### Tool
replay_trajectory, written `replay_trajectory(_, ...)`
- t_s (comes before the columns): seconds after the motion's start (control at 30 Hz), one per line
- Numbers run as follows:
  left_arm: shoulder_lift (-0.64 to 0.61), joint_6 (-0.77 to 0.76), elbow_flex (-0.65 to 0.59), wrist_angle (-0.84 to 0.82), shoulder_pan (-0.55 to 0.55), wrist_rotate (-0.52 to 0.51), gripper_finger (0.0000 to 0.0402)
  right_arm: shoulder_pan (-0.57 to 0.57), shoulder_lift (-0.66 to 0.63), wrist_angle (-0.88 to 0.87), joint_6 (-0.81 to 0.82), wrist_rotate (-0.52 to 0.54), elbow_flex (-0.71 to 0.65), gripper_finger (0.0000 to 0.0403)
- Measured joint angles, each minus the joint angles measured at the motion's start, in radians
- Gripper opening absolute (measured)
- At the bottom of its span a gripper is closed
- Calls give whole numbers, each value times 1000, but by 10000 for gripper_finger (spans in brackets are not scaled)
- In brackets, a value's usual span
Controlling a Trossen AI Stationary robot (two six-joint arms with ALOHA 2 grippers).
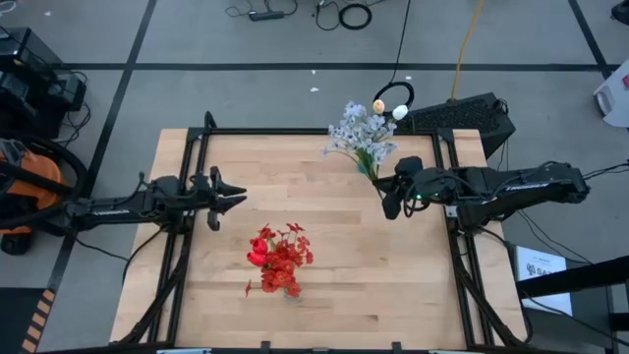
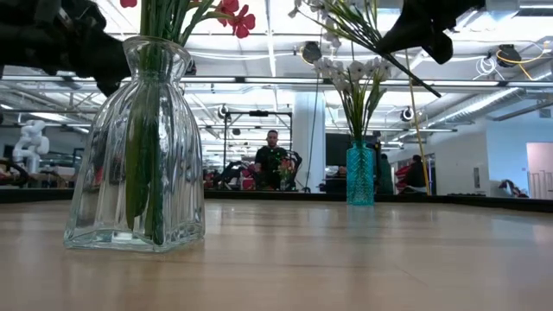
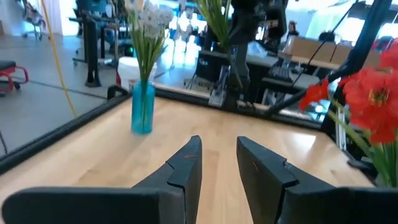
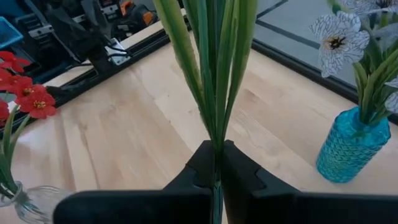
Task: Sort flowers into vase by color
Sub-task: Put the white flowers into the blue vase
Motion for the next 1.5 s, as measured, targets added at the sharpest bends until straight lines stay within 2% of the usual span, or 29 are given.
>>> replay_trajectory(0.17, -86, 22, 0, -87, 0, -24, 106, 0, 0, 0, 6, -2, 0, 3)
replay_trajectory(0.27, -130, 37, -19, -69, 0, -30, 106, 0, -10, 2, -2, -2, 0, 3)
replay_trajectory(0.4, -179, -22, -125, 2, 0, -29, 106, 0, -45, 45, -38, -2, 0, 4)
replay_trajectory(0.63, -167, 10, -150, 22, -1, -27, 106, -2, -122, 137, -146, 16, 1, 4)
replay_trajectory(0.8, -164, 14, -150, 5, -1, -37, 106, -7, -159, 132, -247, 113, 2, 4)
replay_trajectory(0.97, -163, 9, -150, 4, -1, -35, 106, -53, -193, 177, -323, 105, -30, 3)
replay_trajectory(1.13, -163, 9, -150, 4, -1, -35, 106, -108, -294, 442, -357, -17, -222, 1)
replay_trajectory(1.27, -163, 9, -151, 3, -1, -34, 106, -127, -384, 731, -403, -48, -417, 1)
replay_trajectory(1.33, -163, 9, -151, 2, -1, -34, 106, -133, -425, 894, -443, -31, -514, 1)
replay_trajectory(1.5, -163, 9, -151, 2, -1, -34, 106, -163, -494, 1199, -507, 113, -721, 1)
